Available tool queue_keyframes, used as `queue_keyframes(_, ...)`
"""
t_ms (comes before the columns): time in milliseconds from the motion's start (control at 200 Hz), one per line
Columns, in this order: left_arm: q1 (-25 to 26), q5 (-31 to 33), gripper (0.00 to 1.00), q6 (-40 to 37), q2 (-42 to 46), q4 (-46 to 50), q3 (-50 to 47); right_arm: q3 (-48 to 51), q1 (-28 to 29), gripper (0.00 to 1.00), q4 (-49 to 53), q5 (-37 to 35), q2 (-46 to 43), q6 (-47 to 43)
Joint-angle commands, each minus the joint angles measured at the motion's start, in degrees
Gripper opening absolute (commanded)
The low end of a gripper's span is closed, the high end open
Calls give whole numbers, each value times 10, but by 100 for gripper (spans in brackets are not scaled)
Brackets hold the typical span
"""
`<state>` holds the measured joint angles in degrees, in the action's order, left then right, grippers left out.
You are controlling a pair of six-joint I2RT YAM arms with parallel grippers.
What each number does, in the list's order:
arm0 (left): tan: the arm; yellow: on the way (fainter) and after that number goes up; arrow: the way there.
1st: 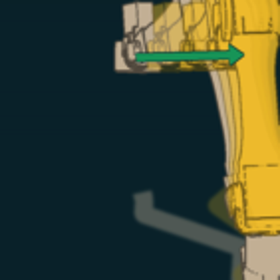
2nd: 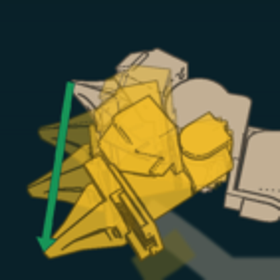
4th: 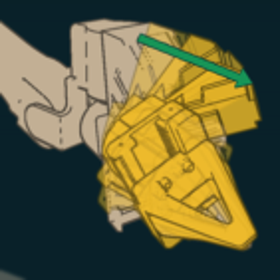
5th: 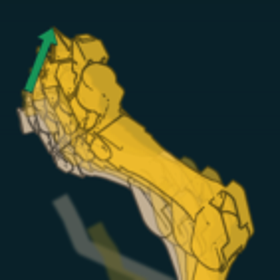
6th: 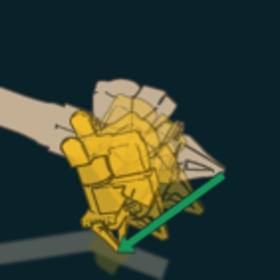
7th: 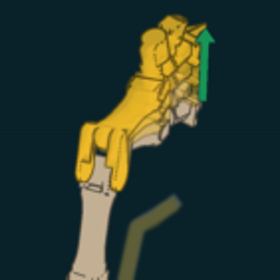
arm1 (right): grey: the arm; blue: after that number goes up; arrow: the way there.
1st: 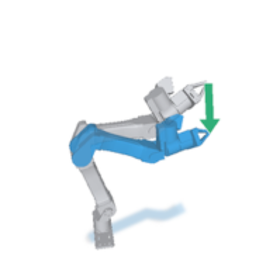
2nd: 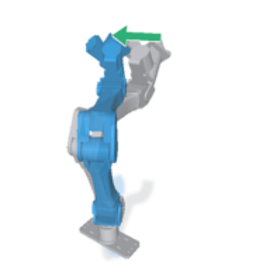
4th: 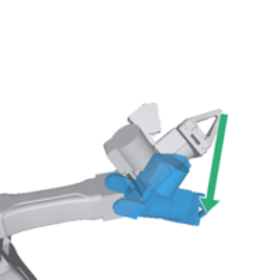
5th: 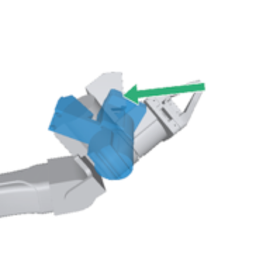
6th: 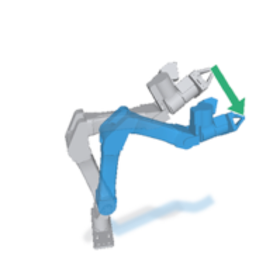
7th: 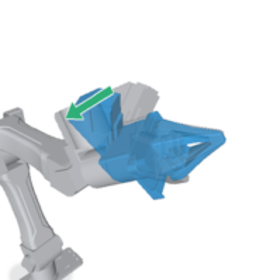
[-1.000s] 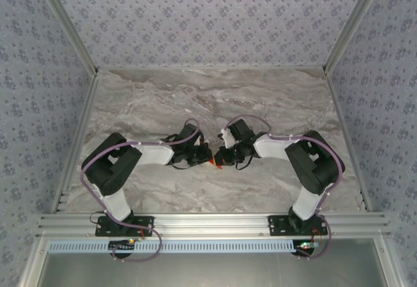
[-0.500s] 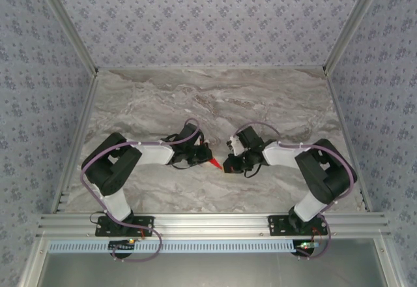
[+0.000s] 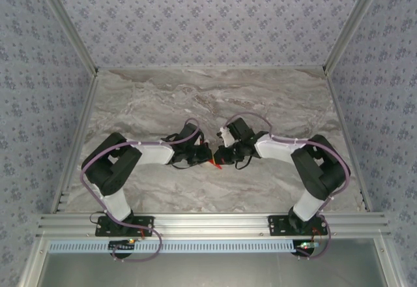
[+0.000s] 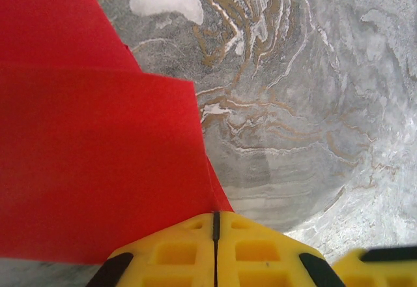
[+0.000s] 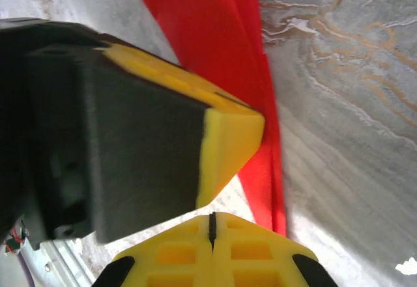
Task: Fold a paper plane with a square sheet of paper (pick it up from the middle)
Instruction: Fold the wing for the fifth time at the center of the table.
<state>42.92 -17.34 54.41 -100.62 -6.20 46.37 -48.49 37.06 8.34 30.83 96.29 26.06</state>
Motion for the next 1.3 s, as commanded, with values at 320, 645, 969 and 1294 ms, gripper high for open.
queue_keyframes(320,-11,17,14,-86,3,71,17,32,-10,0,19,-38,53,-17)
queue_keyframes(645,-46,17,26,-212,59,115,53,49,-18,0,27,-42,61,-24)
queue_keyframes(969,-74,13,27,-218,55,80,25,46,-18,0,24,-37,70,-22)
queue_keyframes(1294,-83,35,23,-245,25,61,14,49,-18,0,26,-35,71,-24)
